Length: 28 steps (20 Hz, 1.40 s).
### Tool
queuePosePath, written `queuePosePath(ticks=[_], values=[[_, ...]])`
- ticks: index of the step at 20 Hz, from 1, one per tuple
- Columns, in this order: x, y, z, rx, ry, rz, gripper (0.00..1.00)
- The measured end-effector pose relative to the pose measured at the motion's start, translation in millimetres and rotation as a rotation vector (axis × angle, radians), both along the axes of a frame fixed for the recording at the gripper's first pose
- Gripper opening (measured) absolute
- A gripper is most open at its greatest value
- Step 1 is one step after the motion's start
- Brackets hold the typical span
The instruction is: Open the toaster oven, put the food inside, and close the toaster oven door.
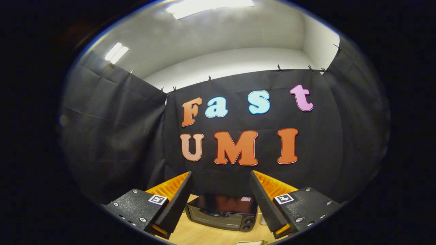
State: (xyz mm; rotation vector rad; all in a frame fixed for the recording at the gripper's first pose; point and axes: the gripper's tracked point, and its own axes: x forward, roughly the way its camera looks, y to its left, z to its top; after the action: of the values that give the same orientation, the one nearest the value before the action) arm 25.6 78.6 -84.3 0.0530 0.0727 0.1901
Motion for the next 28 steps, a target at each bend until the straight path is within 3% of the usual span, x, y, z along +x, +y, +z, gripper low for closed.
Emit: queuePosePath(ticks=[5,12,19,23,28], values=[[21,21,-39,0.038,0.047,0.023,0.99],[56,32,-104,-0.032,0.043,-0.066,0.98],[93,74,-196,0.002,0.178,-0.045,0.99],[118,66,-242,-0.027,0.219,-0.108,0.99],[128,70,-292,-0.023,0.305,-0.117,0.99]])
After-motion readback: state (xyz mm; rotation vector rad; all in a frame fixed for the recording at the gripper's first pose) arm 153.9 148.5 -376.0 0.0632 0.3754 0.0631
